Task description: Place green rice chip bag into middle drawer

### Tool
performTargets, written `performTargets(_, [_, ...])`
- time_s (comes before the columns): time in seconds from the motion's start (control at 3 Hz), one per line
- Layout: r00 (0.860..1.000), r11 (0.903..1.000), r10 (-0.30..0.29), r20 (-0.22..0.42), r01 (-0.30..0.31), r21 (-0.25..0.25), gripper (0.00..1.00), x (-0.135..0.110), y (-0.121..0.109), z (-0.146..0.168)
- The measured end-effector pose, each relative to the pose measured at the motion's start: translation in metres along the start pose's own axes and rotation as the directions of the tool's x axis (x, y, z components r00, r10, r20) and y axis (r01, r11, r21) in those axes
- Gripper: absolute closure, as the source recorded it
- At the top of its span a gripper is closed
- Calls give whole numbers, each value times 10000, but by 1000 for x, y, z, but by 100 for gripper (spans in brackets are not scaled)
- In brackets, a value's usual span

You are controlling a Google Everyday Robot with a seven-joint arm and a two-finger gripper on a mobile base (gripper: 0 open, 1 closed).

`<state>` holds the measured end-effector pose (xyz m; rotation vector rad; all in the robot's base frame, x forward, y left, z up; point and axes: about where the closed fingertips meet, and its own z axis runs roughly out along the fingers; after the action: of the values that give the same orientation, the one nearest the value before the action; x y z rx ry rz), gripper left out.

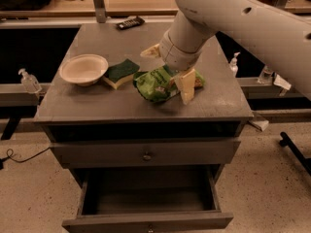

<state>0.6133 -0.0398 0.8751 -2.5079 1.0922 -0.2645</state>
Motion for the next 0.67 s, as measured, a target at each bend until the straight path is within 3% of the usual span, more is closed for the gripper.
performTargets(0.33, [10000,10000,-18,1,18,-26,16,-1,0,1])
performTargets(0.67, [10000,10000,-33,10,34,-37,40,-2,0,2])
